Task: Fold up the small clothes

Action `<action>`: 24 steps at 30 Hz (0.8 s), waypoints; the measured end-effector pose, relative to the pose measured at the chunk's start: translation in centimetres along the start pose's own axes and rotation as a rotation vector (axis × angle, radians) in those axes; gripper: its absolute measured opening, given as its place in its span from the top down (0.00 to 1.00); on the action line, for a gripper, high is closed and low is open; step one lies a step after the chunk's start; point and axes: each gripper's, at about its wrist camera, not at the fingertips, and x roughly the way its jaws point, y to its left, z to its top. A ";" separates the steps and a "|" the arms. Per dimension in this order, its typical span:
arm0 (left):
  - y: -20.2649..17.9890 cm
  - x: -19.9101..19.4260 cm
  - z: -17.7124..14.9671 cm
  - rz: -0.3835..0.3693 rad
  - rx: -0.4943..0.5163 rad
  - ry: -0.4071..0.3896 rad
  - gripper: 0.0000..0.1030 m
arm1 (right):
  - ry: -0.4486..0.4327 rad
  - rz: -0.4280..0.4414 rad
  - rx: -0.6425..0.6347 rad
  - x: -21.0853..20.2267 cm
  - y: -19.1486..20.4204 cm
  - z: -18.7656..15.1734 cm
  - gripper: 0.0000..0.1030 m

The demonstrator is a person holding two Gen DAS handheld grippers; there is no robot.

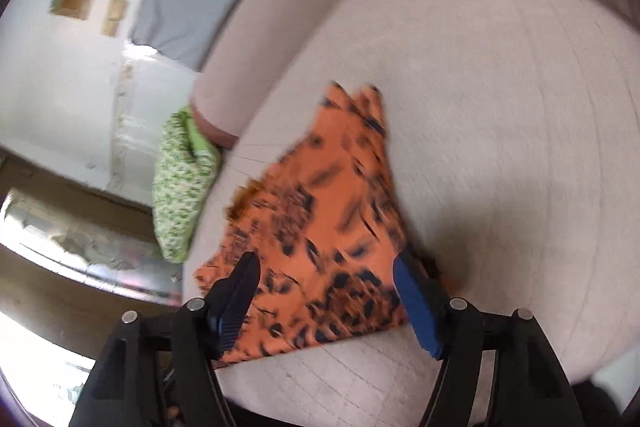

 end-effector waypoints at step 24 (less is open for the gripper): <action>-6.4 5.1 1.7 -0.089 0.102 -0.005 0.17 | 0.047 -0.334 -0.238 9.5 3.0 7.8 0.59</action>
